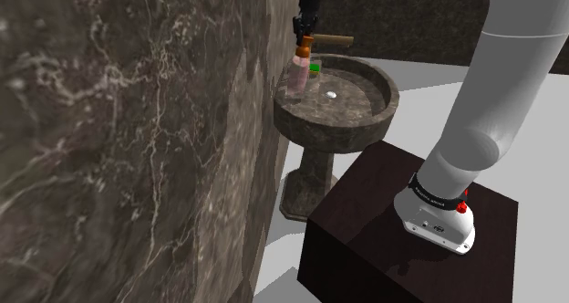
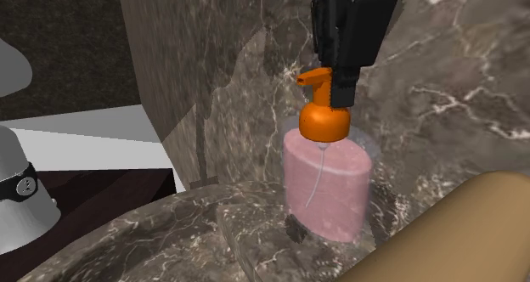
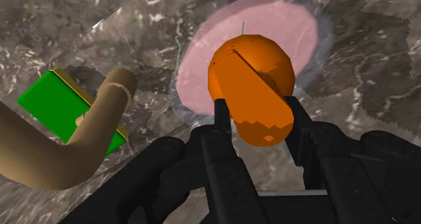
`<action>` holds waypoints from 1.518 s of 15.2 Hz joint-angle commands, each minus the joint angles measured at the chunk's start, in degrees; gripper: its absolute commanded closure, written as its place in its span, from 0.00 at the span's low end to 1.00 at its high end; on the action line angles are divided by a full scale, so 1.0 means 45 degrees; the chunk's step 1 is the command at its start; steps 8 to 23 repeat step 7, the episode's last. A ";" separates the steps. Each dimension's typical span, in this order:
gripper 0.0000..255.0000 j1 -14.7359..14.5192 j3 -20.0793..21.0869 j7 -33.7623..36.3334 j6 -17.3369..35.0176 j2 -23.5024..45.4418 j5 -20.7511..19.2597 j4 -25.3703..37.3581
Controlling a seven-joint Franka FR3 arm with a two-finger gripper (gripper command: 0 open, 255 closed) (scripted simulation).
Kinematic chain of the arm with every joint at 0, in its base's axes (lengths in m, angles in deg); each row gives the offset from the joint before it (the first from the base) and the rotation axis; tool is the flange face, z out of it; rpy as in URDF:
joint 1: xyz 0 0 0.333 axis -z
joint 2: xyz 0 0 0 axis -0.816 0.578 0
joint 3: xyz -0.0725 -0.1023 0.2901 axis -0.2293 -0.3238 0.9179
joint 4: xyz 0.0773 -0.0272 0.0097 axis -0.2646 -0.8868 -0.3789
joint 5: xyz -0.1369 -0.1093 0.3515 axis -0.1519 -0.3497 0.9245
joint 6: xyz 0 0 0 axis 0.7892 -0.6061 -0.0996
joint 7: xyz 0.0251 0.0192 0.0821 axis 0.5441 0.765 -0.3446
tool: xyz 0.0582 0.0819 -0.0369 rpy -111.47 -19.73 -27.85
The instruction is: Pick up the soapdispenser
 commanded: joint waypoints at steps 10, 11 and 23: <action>1.00 0.0022 -0.0021 0.0152 -0.1030 -0.0076 -0.0068 0.0968; 1.00 0.0022 -0.0021 0.0152 -0.1030 -0.0076 -0.0068 0.0968; 1.00 0.0022 -0.0021 0.0152 -0.1030 -0.0076 -0.0068 0.0968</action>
